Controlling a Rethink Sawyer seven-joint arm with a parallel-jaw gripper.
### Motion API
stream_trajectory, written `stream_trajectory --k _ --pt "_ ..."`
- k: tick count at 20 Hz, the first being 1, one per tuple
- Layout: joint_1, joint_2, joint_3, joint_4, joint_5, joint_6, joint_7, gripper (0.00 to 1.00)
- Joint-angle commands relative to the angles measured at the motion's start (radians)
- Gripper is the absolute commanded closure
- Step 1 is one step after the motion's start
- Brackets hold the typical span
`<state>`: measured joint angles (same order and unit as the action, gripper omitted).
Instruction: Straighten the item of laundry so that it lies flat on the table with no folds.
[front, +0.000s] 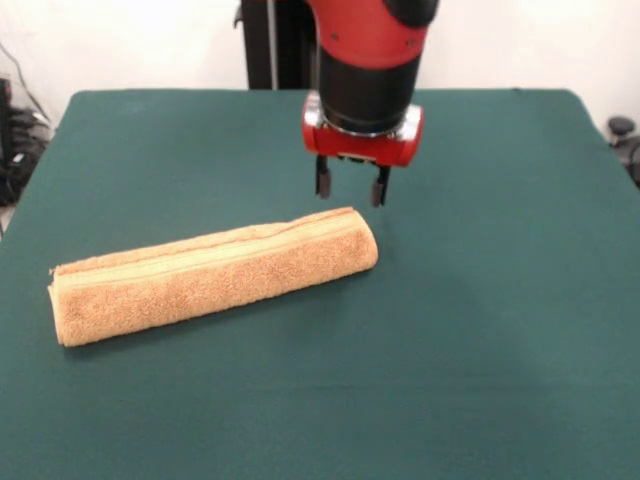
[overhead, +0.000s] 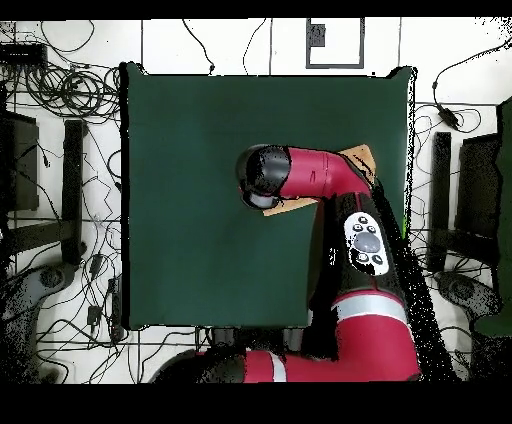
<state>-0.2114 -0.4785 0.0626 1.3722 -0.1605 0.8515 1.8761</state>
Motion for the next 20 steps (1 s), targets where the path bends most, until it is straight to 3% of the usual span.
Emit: stream_trajectory --k 1,20 --pt "0.022 -0.018 0.092 0.057 0.017 -0.03 0.033 0.0" --pt "0.045 0.167 0.063 -0.035 -0.038 -0.166 0.067 0.0"
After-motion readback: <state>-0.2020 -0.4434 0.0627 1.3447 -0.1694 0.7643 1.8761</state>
